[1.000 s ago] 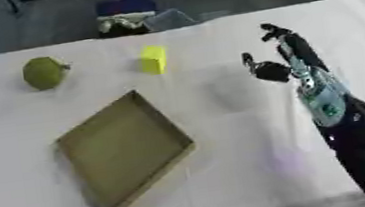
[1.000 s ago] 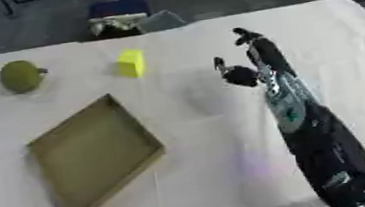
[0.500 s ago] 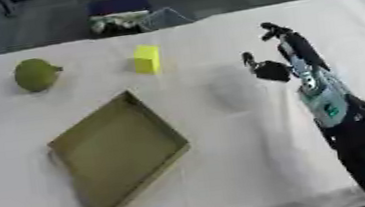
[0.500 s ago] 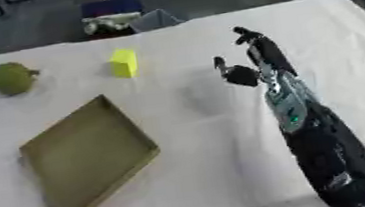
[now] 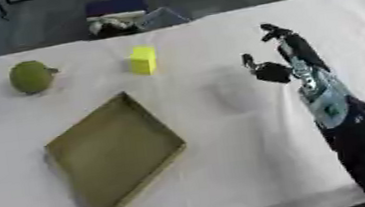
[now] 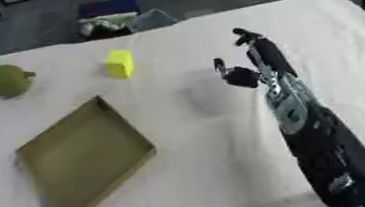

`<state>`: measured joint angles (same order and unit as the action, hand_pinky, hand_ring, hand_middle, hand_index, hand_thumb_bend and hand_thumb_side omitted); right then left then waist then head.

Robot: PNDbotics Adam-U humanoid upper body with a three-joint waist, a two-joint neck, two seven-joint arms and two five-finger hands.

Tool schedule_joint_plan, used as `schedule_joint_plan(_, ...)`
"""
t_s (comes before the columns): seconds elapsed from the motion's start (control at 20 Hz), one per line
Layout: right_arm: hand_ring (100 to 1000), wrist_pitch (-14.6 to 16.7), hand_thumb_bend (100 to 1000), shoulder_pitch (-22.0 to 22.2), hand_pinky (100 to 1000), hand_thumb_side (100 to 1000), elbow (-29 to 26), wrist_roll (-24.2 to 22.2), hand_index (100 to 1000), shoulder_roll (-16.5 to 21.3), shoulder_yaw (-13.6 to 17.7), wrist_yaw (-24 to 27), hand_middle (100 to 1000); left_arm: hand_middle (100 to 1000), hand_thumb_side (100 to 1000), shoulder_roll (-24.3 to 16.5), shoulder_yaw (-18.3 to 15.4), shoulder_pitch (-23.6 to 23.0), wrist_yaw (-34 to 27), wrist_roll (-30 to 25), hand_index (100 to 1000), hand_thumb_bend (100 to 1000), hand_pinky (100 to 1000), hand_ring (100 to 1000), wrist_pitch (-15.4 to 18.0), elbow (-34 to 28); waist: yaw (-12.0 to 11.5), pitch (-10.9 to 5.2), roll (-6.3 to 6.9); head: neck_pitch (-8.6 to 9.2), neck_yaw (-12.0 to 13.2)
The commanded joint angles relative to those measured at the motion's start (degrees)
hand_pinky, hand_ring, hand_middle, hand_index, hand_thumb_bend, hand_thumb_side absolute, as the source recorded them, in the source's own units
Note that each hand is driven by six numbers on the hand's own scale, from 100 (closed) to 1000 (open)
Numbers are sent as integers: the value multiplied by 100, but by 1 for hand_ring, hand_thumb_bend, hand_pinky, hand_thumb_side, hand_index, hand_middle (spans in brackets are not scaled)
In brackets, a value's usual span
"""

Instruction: Pick up objects on the table and place them in the box.

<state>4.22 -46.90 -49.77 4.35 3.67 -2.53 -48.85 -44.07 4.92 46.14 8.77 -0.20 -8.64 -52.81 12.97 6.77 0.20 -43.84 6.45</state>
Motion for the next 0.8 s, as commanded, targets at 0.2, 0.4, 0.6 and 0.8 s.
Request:
schedule_joint_plan(0.2,947,25,269,-171,777,466,-57,-18,965,6,-18,-40,761,737,622,-232,322,231,535,-114,857,151,743,689,527,778,34,-56,0,-19,43)
schedule_joint_plan(0.4,947,26,269,-172,777,466,-46,-22,964,5,-22,-39,761,745,576,-206,484,278,886,-147,862,183,744,697,878,1348,49,-50,-2,-26,46)
schedule_joint_plan(0.6,948,33,269,-166,777,466,-47,-22,965,-4,-25,-32,762,759,414,-139,651,325,1208,-178,874,226,747,710,1200,1872,53,-51,-3,-27,59)
schedule_joint_plan(0.8,948,33,269,-165,777,466,-43,-18,965,-10,-27,-29,762,768,388,-43,739,416,1556,-61,879,260,750,720,1543,2392,56,-50,-12,-24,69)
